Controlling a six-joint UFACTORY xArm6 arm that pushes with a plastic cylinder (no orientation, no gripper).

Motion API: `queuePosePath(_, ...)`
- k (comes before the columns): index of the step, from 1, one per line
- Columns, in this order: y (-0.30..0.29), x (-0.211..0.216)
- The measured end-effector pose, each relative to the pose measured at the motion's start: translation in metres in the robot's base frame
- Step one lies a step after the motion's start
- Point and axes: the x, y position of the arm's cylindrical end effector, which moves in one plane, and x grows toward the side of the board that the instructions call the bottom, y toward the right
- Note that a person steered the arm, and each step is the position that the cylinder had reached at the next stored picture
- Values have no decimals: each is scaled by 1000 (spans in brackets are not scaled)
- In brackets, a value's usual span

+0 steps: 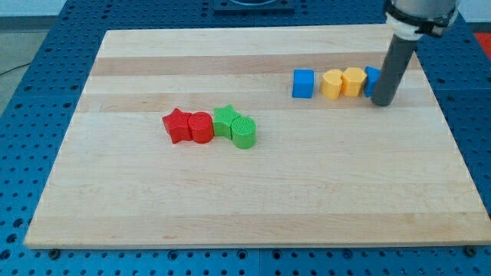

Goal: Slightly move the green circle to the right side of the green star

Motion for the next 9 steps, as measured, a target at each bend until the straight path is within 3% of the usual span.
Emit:
queuePosePath(2, -57, 5)
queuePosePath(4, -161, 8)
queuePosePath(6, -238, -27)
queuePosePath(7, -318, -22)
queuePosePath(8, -391, 3)
queuePosePath(9, -393, 77)
